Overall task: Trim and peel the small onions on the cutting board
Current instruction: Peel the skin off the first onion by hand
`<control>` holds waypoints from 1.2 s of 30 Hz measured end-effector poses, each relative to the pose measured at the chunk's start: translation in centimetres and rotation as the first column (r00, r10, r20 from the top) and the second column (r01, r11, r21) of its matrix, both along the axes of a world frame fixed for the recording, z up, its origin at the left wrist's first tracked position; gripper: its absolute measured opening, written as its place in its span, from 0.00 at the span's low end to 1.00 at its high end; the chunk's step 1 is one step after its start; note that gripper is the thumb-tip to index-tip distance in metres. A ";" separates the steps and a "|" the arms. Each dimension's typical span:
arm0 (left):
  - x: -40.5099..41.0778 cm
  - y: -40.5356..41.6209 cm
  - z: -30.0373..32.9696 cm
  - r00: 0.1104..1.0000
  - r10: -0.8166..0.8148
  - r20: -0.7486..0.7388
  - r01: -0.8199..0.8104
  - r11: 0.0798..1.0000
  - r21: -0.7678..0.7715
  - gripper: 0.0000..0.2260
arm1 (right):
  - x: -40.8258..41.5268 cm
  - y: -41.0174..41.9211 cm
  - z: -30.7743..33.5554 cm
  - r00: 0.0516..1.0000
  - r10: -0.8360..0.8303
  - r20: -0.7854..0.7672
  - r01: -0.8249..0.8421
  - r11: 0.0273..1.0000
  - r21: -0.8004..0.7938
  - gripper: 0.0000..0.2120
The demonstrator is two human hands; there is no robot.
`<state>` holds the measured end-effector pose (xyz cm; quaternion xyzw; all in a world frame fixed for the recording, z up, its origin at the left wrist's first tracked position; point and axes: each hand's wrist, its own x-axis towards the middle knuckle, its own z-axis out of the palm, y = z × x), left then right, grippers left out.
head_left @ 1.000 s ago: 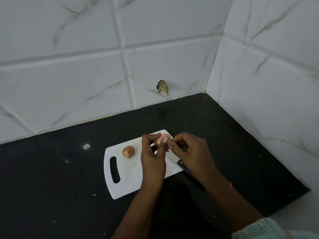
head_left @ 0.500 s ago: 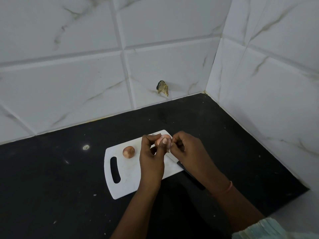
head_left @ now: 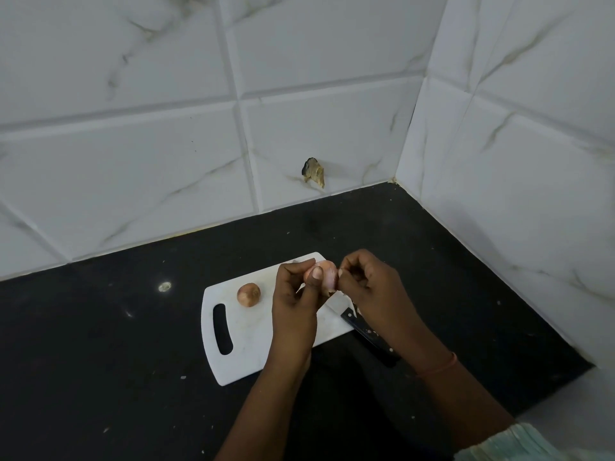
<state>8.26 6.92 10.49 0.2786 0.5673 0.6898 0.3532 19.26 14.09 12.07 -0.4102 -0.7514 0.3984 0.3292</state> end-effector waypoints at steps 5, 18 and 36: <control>-0.1 -0.1 0.5 0.997 -0.022 0.078 0.022 1.000 0.003 0.07 | -0.1 -0.7 0.0 0.980 -0.070 -0.185 0.045 0.989 -0.138 0.08; -0.7 -0.5 0.0 0.995 -0.067 0.068 0.071 0.996 -0.054 0.12 | -0.3 -0.9 -0.3 0.994 -0.066 -0.083 0.074 0.992 0.103 0.03; -0.6 -0.1 1.5 0.800 -0.119 0.588 0.196 0.978 -0.069 0.21 | 1.9 0.5 -1.5 0.975 -0.223 0.000 0.220 0.963 0.153 0.05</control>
